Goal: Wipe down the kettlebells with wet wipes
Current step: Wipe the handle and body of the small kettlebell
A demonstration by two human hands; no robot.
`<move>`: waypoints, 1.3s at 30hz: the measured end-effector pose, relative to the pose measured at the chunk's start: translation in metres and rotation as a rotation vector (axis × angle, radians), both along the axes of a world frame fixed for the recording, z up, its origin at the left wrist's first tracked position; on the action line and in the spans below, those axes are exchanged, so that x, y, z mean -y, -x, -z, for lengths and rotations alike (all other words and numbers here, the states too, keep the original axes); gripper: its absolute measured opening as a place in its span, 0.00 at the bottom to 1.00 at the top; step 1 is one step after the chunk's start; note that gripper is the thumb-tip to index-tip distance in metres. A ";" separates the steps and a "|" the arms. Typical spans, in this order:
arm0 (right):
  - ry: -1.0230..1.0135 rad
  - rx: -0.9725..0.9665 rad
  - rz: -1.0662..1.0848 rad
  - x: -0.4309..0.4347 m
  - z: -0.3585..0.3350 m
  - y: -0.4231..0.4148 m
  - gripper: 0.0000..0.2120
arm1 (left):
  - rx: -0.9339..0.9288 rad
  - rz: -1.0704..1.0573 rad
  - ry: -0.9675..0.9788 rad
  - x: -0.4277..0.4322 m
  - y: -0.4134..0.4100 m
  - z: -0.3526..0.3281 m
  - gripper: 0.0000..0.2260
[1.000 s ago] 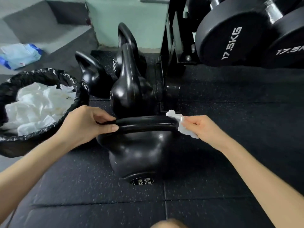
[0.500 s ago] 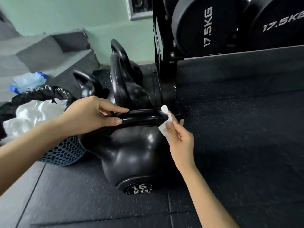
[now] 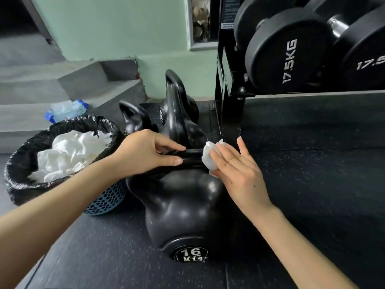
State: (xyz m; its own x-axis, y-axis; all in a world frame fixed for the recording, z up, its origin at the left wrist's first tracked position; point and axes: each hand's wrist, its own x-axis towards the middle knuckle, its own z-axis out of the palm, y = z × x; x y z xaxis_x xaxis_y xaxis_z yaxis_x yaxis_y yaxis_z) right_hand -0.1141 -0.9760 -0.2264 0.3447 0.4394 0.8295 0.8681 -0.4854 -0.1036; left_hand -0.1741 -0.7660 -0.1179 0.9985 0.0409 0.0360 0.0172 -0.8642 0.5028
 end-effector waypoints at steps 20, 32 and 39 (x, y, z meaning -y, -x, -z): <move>0.487 -1.193 -0.323 -0.030 -0.112 -0.024 0.10 | 0.129 -0.104 0.208 -0.050 0.033 0.029 0.14; 1.033 -1.571 -0.414 -0.078 -0.138 -0.060 0.26 | -0.153 -0.141 0.089 -0.060 0.027 0.001 0.13; 0.910 -1.516 -0.488 -0.075 -0.136 -0.050 0.16 | -0.187 -0.280 0.040 -0.041 0.032 -0.006 0.16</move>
State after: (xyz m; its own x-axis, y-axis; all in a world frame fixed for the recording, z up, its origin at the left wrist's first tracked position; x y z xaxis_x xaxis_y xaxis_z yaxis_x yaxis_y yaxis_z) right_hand -0.0640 -0.9008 -0.0901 0.2010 0.8017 -0.5628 0.3531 -0.5952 -0.7218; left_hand -0.2057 -0.7251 -0.1117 0.9374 0.3124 -0.1540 0.3466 -0.7924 0.5019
